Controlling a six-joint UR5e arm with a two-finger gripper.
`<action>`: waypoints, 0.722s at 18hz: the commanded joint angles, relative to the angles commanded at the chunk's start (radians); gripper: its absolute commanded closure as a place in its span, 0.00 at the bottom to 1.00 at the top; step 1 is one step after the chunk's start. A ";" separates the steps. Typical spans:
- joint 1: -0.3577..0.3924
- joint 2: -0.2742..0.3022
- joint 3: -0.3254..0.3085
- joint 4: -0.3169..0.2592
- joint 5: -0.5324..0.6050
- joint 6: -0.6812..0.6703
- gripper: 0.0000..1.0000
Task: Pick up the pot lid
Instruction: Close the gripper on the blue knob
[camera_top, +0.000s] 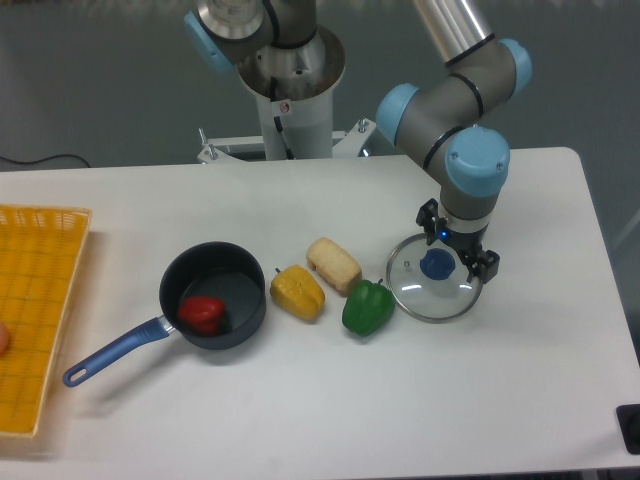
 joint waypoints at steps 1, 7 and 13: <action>0.000 -0.005 0.000 0.002 0.000 -0.003 0.00; -0.006 -0.014 -0.002 0.002 0.000 -0.035 0.00; -0.015 -0.023 0.000 0.002 0.000 -0.072 0.00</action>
